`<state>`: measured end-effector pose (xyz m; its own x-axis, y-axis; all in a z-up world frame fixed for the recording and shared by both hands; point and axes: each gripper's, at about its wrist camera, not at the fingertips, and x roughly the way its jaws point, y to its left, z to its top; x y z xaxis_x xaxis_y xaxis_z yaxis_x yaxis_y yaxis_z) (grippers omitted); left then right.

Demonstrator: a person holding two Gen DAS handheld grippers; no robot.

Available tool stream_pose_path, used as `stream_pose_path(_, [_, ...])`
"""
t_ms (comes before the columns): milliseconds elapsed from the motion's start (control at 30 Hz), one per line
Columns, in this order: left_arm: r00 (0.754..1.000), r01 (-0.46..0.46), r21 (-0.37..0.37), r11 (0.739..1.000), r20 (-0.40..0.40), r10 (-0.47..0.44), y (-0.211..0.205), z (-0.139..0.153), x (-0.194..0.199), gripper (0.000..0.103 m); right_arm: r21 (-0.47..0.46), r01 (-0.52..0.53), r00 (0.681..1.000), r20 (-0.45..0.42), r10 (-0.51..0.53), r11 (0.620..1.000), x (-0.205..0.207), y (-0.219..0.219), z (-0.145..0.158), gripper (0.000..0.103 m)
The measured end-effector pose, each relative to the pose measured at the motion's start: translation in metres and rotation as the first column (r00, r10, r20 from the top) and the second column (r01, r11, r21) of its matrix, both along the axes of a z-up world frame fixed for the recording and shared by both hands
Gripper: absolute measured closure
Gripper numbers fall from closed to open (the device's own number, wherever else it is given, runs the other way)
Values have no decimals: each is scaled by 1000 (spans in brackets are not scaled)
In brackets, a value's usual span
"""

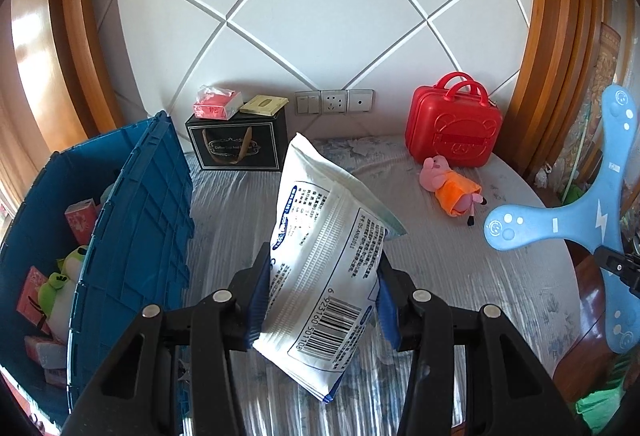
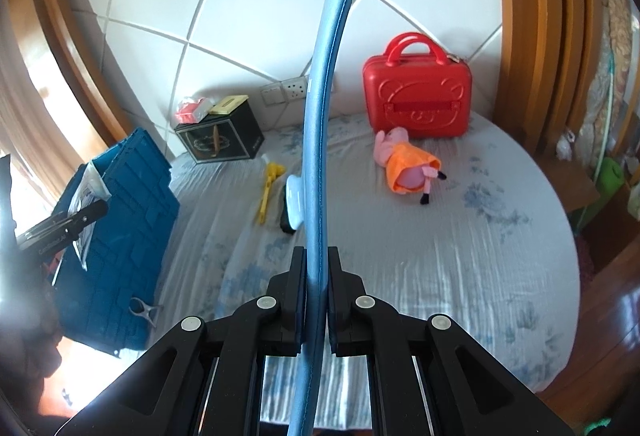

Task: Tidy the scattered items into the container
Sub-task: 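Carry the wet-wipe packet and boomerang over to the blue bin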

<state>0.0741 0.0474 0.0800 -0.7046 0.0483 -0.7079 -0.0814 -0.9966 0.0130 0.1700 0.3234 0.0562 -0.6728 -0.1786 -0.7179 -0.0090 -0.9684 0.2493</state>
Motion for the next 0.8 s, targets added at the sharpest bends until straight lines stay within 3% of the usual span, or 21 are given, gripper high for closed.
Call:
stream_pose_path(400, [999, 10, 12, 1000, -36, -9, -26, 15, 15, 58, 37, -43, 999, -24, 44, 998, -1, -36, 7, 94])
stream_pose_path(800, [993, 94, 39, 995, -81, -91, -89, 34, 12, 58, 50, 13, 999, -40, -11, 999, 1, -113, 21, 94])
